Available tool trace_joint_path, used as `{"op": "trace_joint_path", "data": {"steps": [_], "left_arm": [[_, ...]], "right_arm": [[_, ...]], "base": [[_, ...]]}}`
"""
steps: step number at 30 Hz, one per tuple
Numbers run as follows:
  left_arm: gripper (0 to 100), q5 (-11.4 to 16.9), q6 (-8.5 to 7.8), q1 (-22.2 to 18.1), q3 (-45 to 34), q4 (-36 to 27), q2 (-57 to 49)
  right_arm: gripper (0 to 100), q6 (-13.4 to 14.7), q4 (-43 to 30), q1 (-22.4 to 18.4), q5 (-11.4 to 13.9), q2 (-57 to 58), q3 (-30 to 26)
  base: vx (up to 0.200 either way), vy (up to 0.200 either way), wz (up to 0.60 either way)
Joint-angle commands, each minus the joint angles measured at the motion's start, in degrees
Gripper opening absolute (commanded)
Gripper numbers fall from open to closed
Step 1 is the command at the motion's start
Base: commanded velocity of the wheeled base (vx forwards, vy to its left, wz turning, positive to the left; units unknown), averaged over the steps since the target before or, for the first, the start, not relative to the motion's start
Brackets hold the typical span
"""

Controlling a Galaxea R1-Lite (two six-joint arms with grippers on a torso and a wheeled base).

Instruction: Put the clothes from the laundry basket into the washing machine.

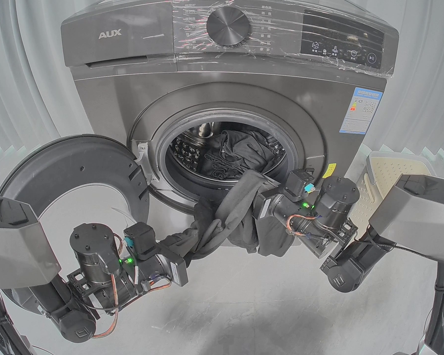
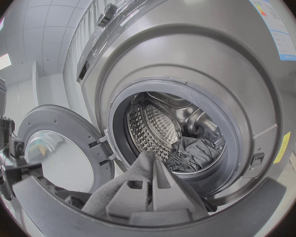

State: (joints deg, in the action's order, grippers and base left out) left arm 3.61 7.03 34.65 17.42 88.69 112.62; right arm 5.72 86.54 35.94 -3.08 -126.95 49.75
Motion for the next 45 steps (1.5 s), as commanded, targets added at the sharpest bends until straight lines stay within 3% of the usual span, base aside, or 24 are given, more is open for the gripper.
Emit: {"op": "trace_joint_path", "data": {"steps": [1,18,32,45], "left_arm": [[100,0.0,0.17,0.33,-0.63,0.0,2.08],[100,-0.36,-0.62,0.42,-6.35,0.08,5.16],[100,-1.76,-0.44,-0.02,6.66,0.08,9.11],[100,0.43,-0.27,-0.02,15.63,0.08,14.03]], "right_arm": [[0,0.0,0.03,0.1,0.01,1.8,-0.09],[0,0.08,0.12,-0.69,0.1,3.55,-0.09],[0,0.61,0.38,3.17,0.1,7.51,-4.31],[0,0.61,0.21,6.16,0.01,8.74,-5.98]], "base": [[0.0,0.0,0.0],[0.0,0.0,0.0],[0.0,0.0,0.0],[0.0,0.0,0.0]]}}
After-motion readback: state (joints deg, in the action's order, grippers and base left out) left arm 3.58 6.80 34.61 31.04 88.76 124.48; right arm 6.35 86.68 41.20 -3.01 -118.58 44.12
